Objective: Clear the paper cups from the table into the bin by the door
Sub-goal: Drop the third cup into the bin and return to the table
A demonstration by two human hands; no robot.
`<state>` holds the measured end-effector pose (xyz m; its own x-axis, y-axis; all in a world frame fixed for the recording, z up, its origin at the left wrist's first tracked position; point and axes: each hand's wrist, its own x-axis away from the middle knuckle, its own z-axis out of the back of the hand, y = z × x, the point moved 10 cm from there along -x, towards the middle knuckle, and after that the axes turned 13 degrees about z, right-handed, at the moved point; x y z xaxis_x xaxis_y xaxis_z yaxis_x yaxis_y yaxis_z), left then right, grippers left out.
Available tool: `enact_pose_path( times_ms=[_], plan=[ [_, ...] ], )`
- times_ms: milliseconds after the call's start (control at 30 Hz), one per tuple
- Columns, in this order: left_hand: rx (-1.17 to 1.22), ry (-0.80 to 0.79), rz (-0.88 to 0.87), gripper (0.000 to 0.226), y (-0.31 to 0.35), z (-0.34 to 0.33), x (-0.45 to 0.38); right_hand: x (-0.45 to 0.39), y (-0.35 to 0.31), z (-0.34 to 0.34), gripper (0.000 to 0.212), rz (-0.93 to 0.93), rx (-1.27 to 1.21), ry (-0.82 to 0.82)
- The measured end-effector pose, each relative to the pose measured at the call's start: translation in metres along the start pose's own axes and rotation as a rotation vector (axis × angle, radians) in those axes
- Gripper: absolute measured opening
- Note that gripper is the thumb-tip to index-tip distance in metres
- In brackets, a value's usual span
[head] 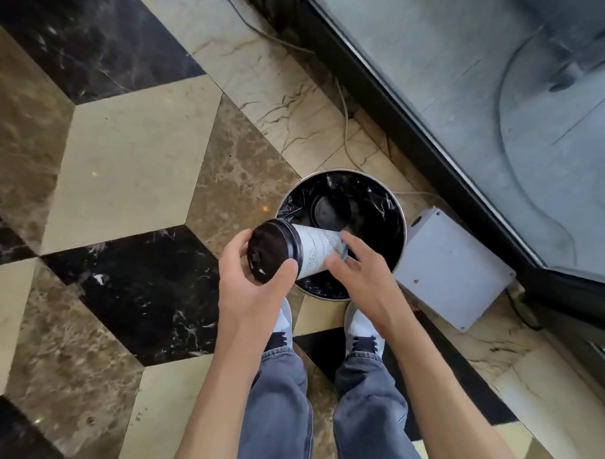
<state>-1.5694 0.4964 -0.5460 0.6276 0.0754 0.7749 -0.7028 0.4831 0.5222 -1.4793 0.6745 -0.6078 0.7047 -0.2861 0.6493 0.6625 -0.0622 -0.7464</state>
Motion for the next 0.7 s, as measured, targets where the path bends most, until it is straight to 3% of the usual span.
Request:
enact_pose_path(
  times_ms=[200,433,567,700],
  plan=[
    [-0.183,0.005,-0.107,0.072,0.011,-0.012,-0.002,-0.007,-0.002,-0.007,0.045,0.010,0.063,-0.034],
    [-0.151,-0.017,-0.102,0.070,0.022,-0.006,0.004,0.003,-0.028,0.012,0.046,0.027,0.079,0.046],
    [-0.104,-0.021,-0.134,0.065,0.048,0.012,0.026,0.019,-0.073,0.022,0.047,0.090,0.102,0.071],
    [-0.063,-0.002,-0.215,0.065,0.108,0.044,0.068,0.048,-0.158,0.037,0.048,0.188,0.133,0.091]
  ],
)
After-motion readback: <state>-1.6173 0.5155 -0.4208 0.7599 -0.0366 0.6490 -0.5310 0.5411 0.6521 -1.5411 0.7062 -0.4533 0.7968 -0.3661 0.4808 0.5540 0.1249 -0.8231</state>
